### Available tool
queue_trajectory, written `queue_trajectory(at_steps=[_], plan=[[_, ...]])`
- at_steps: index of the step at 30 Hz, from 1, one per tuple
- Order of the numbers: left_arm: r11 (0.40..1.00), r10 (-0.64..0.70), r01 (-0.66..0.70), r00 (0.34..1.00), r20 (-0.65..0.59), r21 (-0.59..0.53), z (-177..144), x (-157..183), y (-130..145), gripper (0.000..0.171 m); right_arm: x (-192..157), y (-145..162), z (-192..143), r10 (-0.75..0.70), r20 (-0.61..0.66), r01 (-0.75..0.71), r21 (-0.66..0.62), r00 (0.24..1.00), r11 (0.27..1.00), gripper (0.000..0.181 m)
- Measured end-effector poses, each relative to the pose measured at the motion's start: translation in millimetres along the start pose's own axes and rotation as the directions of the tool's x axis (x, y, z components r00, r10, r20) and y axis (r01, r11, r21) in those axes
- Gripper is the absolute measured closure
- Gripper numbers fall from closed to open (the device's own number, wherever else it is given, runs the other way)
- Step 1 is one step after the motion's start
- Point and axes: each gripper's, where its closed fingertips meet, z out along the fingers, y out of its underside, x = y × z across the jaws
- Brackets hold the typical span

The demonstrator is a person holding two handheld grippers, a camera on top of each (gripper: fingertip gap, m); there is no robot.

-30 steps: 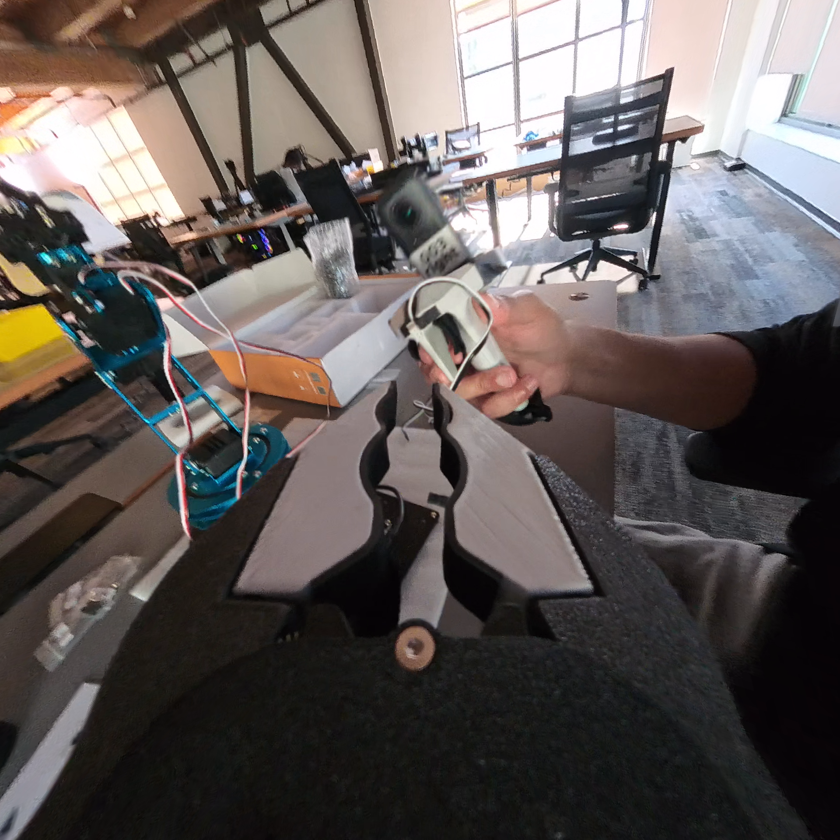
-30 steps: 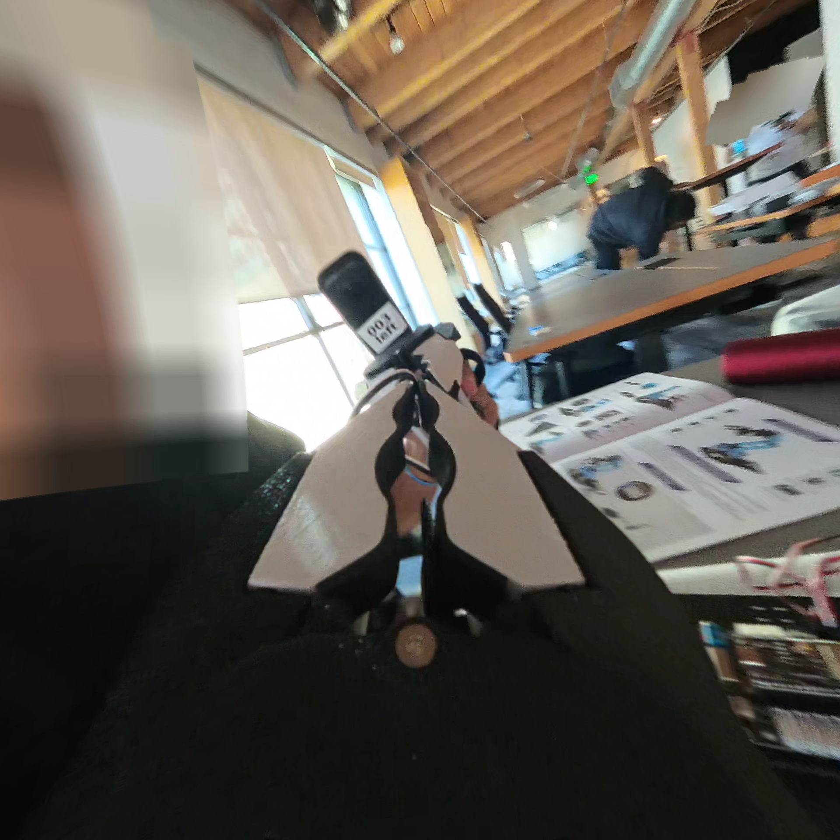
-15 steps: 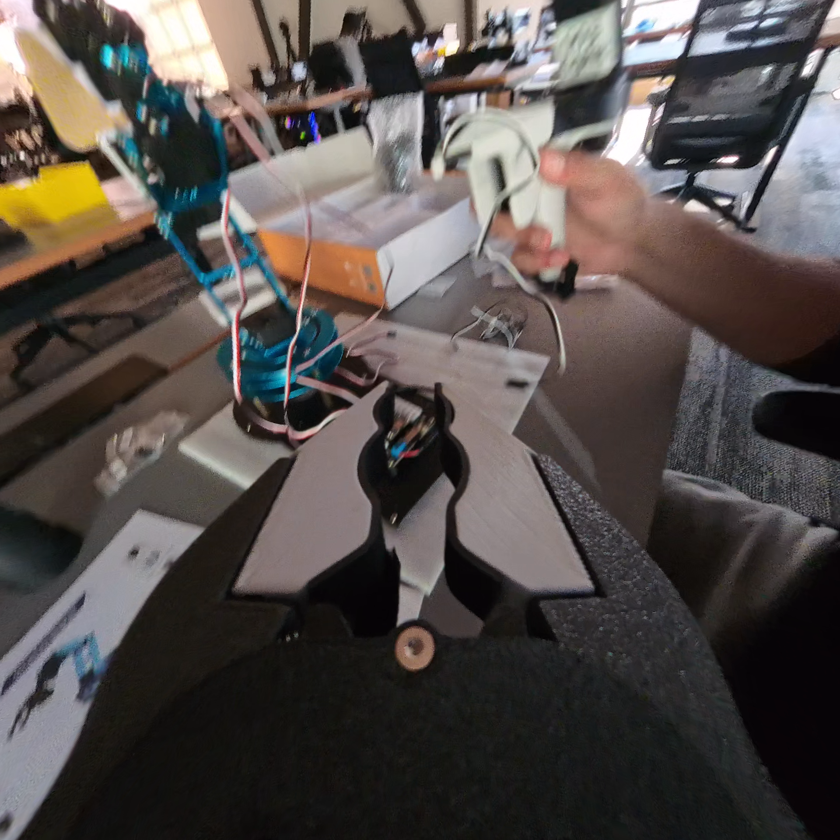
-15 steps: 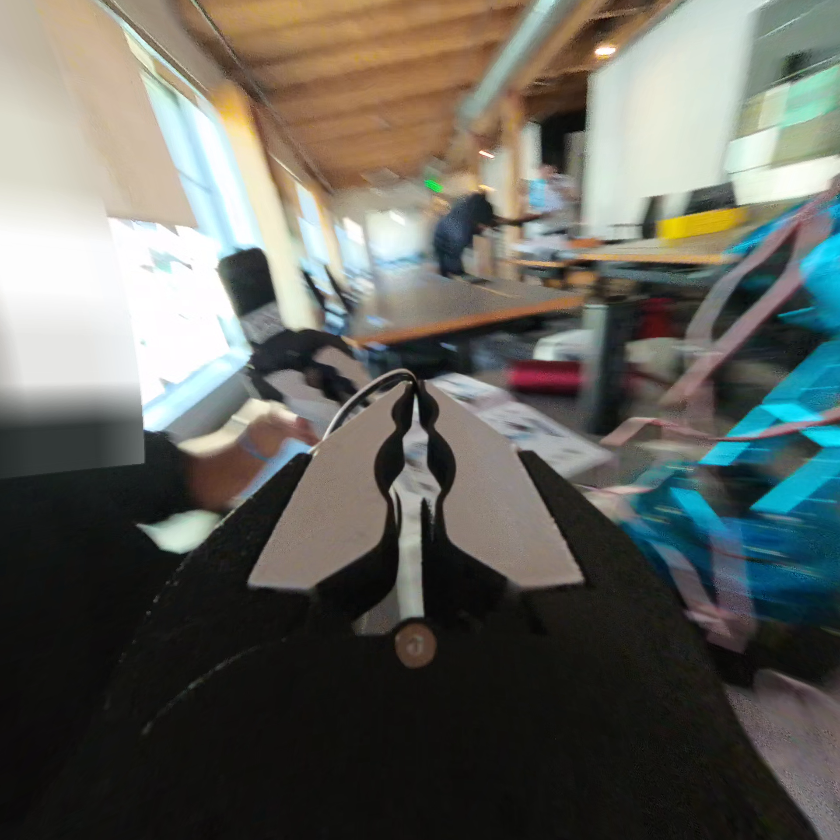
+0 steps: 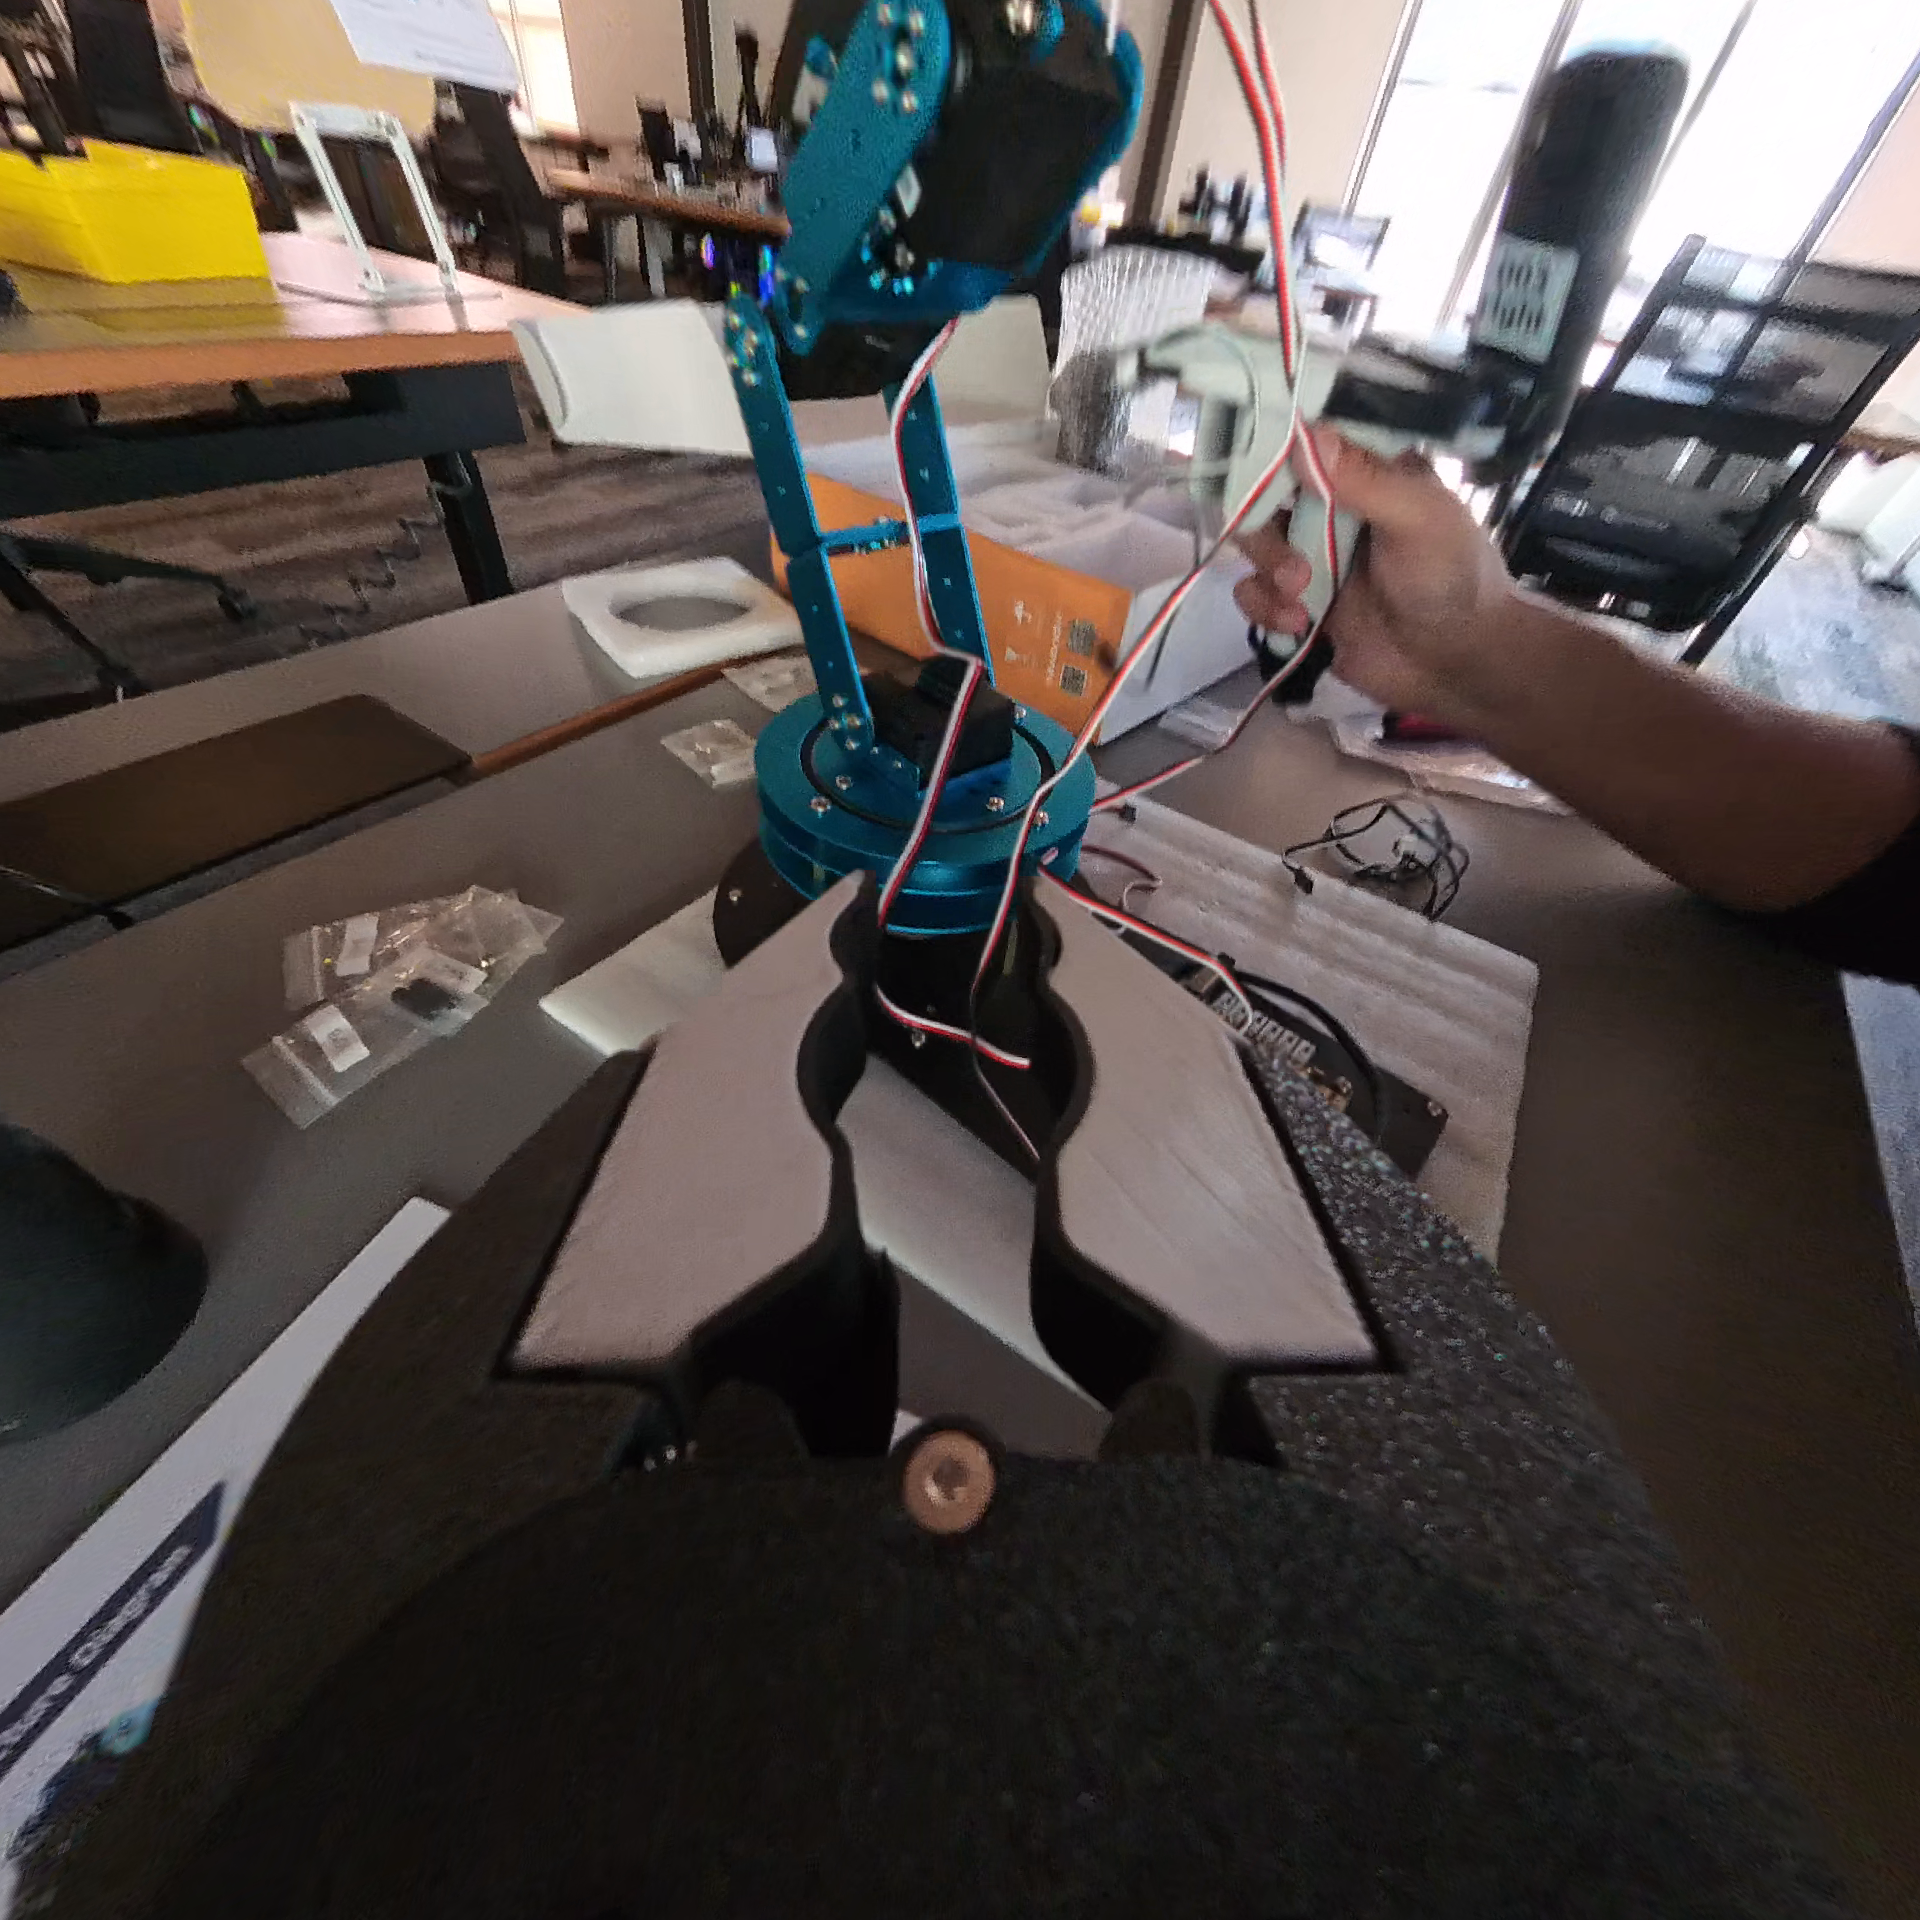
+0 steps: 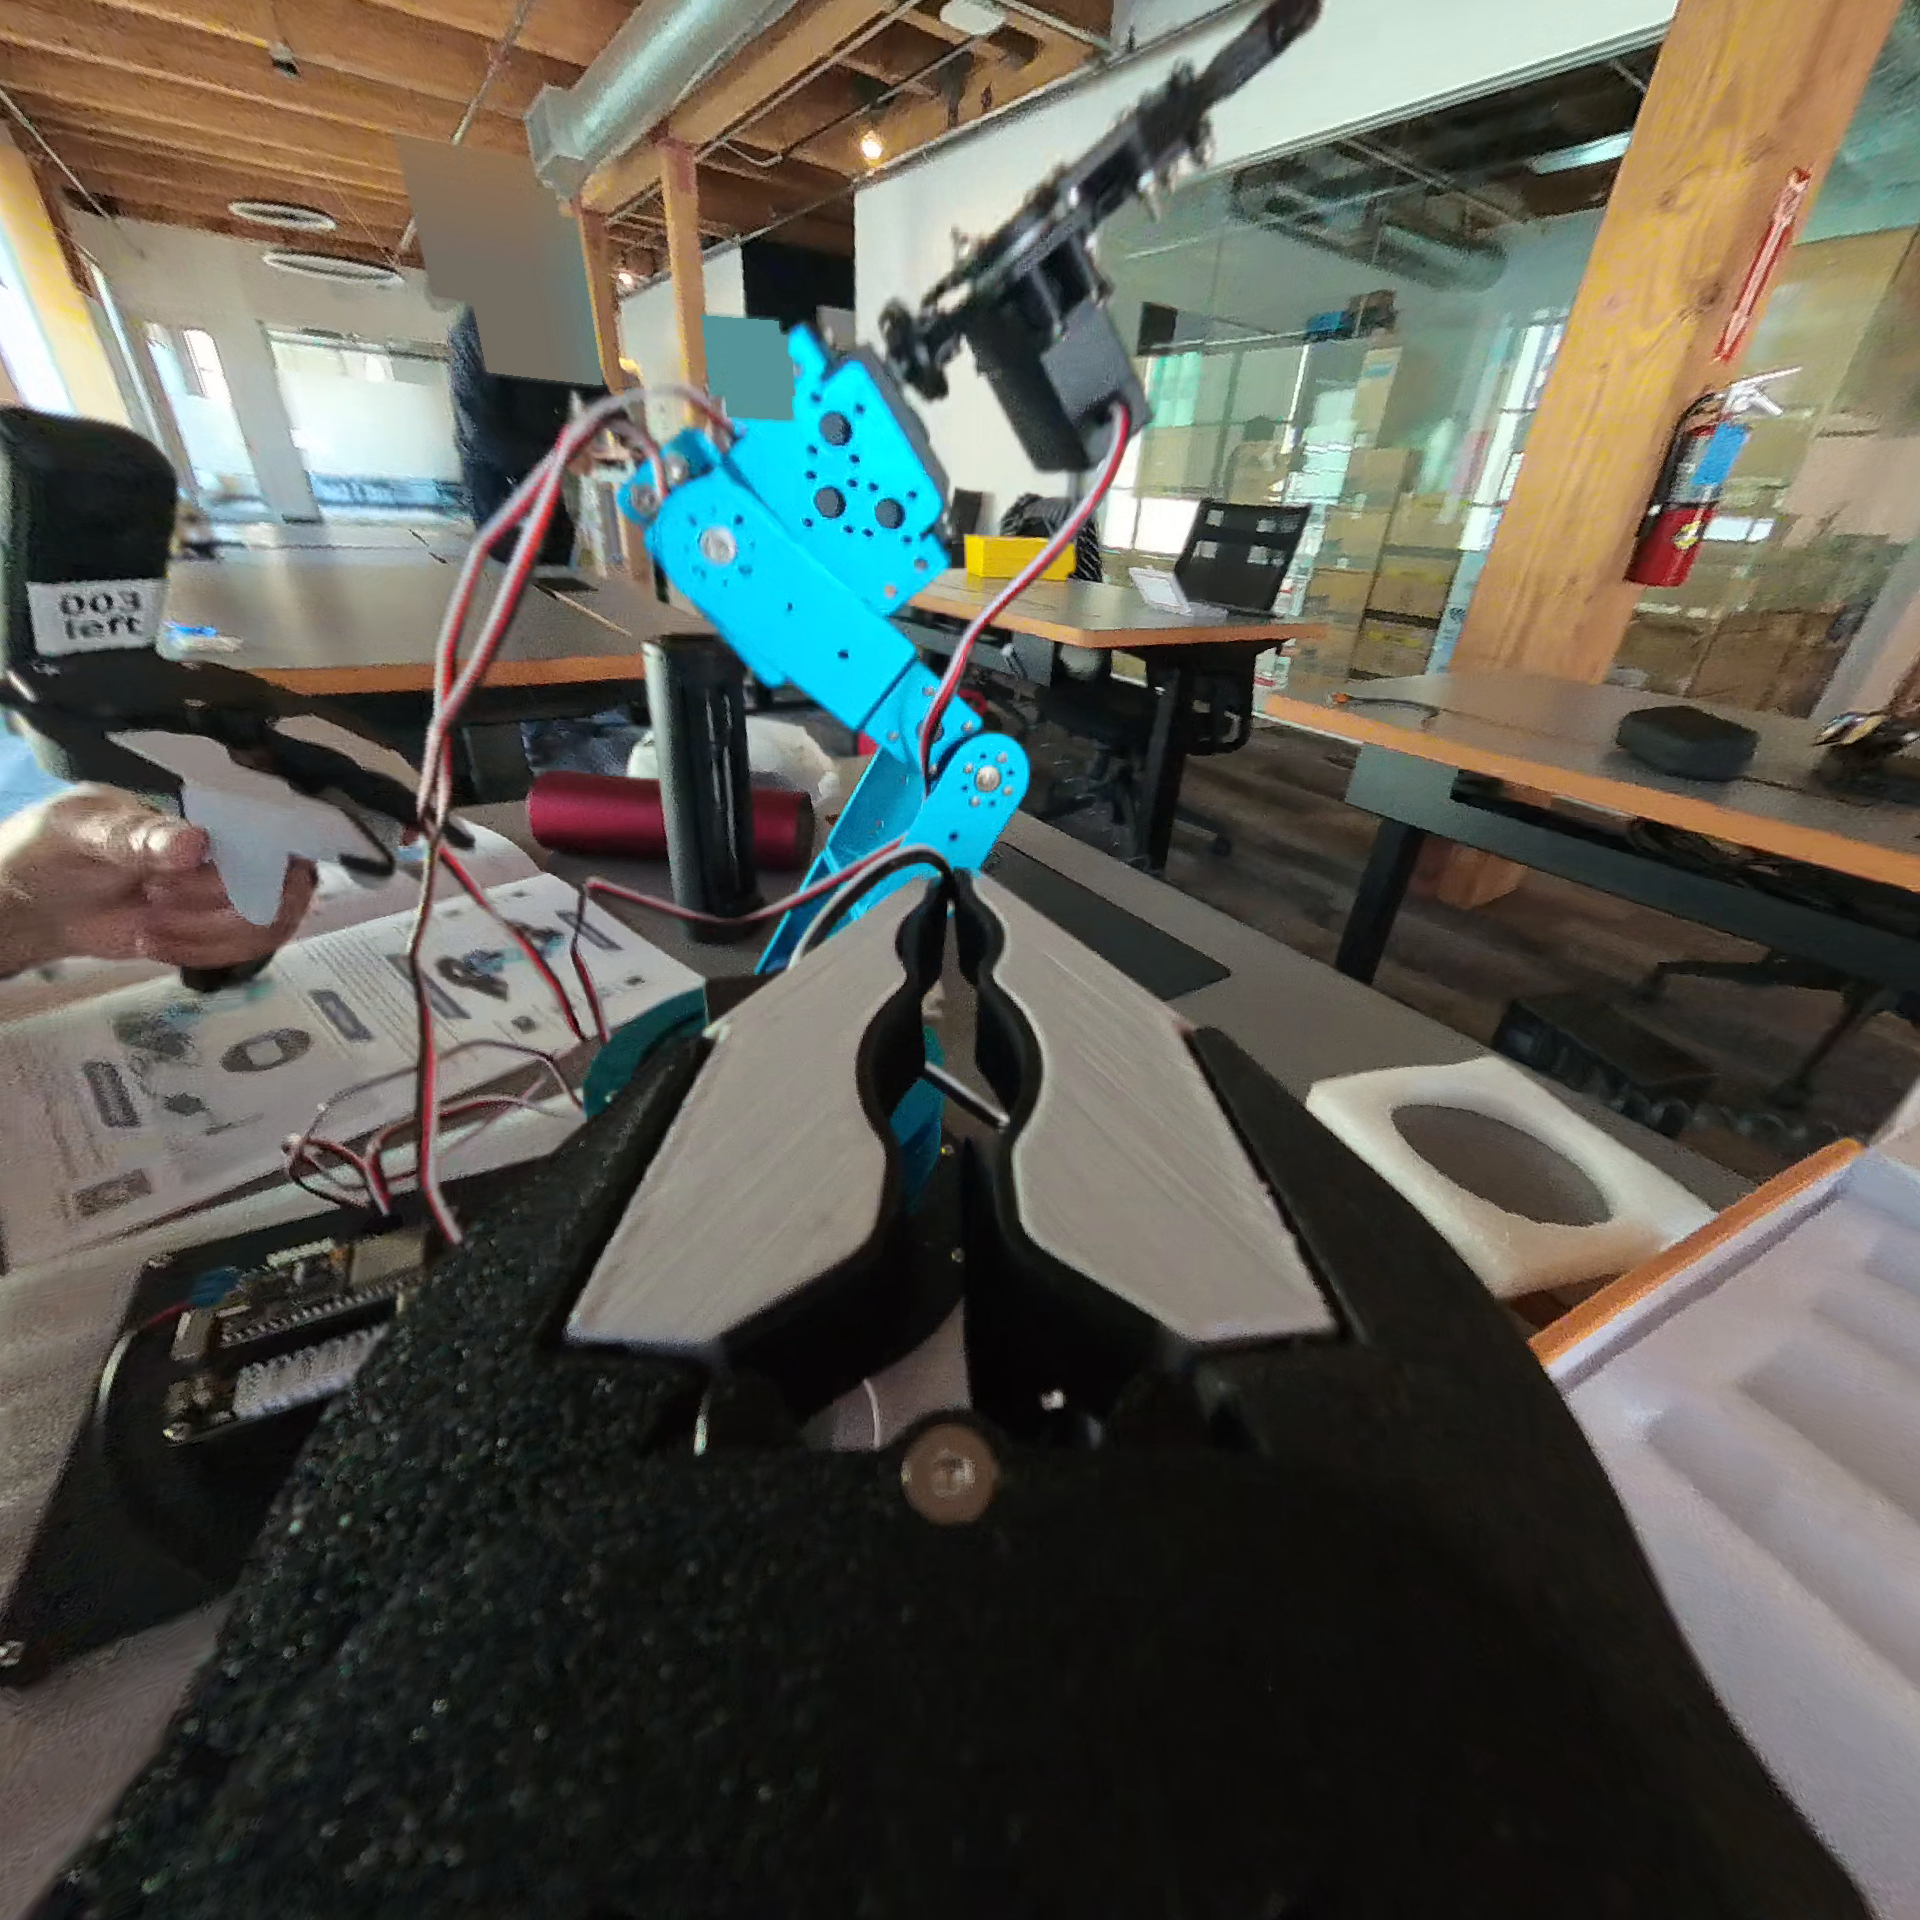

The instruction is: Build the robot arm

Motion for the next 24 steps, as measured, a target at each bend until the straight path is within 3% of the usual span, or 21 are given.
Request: queue_trajectory(at_steps=[2,6,9,13,16,19,21,24], plan=[[0.998,-0.028,0.029,1.0,-0.005,0.051,-4,-2,3,0.146,-4,3,-7,-0.062,-0.036,0.062,0.013,0.997,0.998,0.181],[0.999,0.012,-0.013,0.999,0.035,0.034,-8,-11,20,0.146,-15,14,-12,-0.07,-0.057,0.072,0.04,0.996,0.997,0.181],[1.0,0.016,-0.015,1.0,0.027,-0.008,-5,-11,30,0.146,-19,37,-1,-0.047,-0.021,0.046,-0.041,0.999,0.998,0.181],[0.999,-0.039,0.04,0.999,0.033,-0.03,5,-3,30,0.139,-12,45,-1,0.046,-0.006,-0.046,-0.064,0.999,0.997,0.181],[0.995,-0.086,0.089,0.994,0.06,-0.048,8,14,24,0.136,-16,50,-7,0.01,0.043,-0.001,-0.219,0.999,0.976,0.181],[0.993,-0.113,0.117,0.988,0.105,-0.032,4,36,14,0.137,-29,28,-35,-0.076,0.131,0.118,-0.353,0.988,0.928,0.181],[0.989,-0.133,0.14,0.983,0.124,-0.054,-2,53,14,0.138,-40,10,-60,-0.096,0.106,0.128,-0.361,0.99,0.924,0.181],[0.985,-0.121,0.138,0.982,0.146,-0.106,-16,79,18,0.136,-64,10,-97,-0.113,0.085,0.139,-0.44,0.99,0.887,0.181]])
